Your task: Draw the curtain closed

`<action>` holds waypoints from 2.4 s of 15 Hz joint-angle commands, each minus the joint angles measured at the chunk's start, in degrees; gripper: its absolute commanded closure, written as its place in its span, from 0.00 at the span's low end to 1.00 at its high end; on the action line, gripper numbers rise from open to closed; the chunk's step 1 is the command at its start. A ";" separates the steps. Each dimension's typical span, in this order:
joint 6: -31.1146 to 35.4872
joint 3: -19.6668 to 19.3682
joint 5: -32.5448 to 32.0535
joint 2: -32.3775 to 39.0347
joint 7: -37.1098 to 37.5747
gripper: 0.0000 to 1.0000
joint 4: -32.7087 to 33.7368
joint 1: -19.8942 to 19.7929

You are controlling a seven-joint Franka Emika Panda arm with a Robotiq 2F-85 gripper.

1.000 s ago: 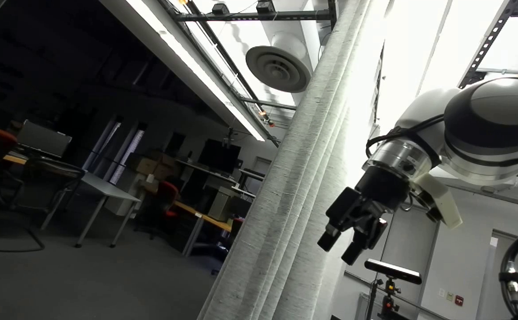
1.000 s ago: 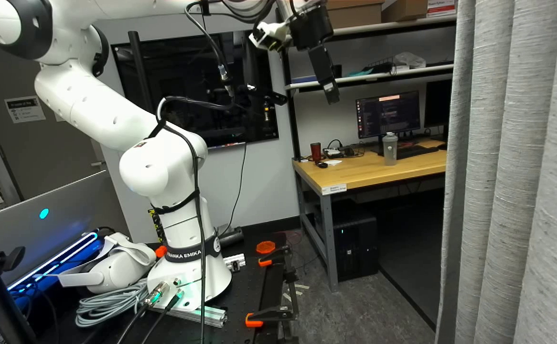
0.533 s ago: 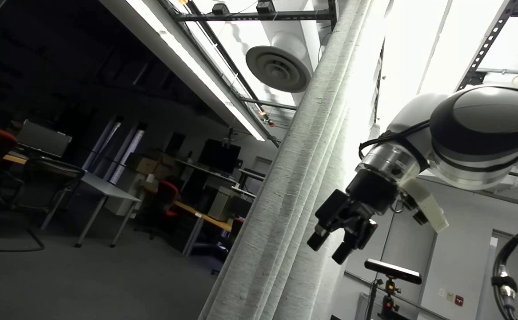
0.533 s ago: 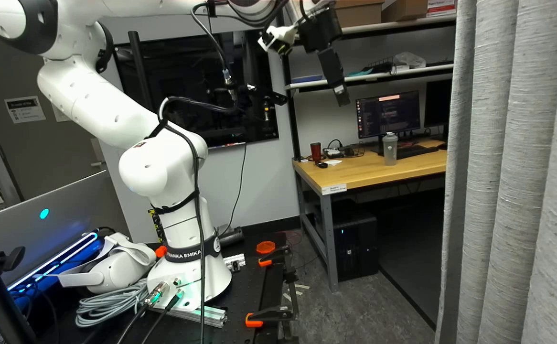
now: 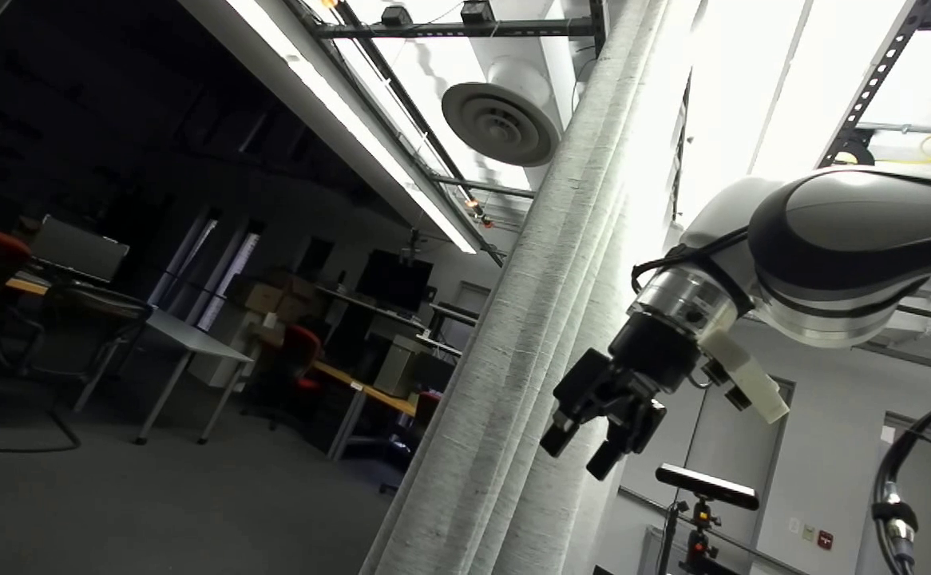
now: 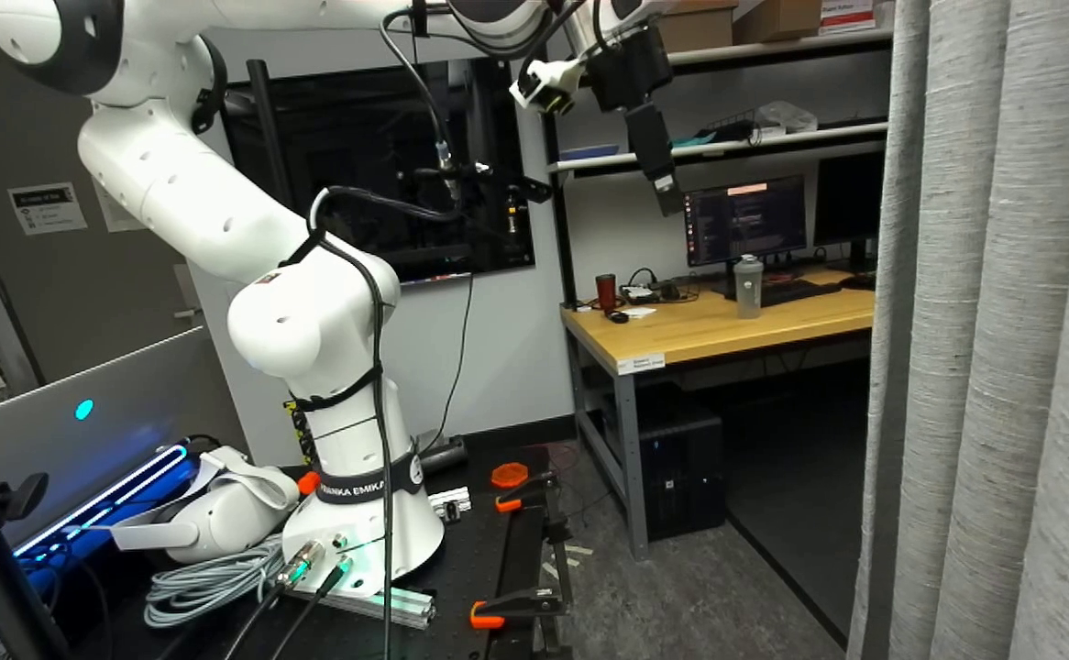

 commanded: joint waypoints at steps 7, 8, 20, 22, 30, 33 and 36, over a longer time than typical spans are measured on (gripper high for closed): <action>-0.35 -0.06 0.18 0.85 -0.45 0.00 0.49 -0.60; -0.30 -0.32 -0.04 1.48 -0.47 0.00 0.79 -0.93; 5.79 -4.50 -4.37 14.41 -5.39 0.00 9.92 -4.50; 7.23 -5.09 -5.38 16.79 -6.35 0.00 12.97 -4.62; 12.98 -6.38 -7.77 22.88 -9.37 0.00 21.97 -4.77; 15.21 -6.43 -9.41 23.65 -9.53 0.00 24.45 -5.03; 17.83 -6.63 -10.30 23.58 -9.71 0.00 26.60 -5.23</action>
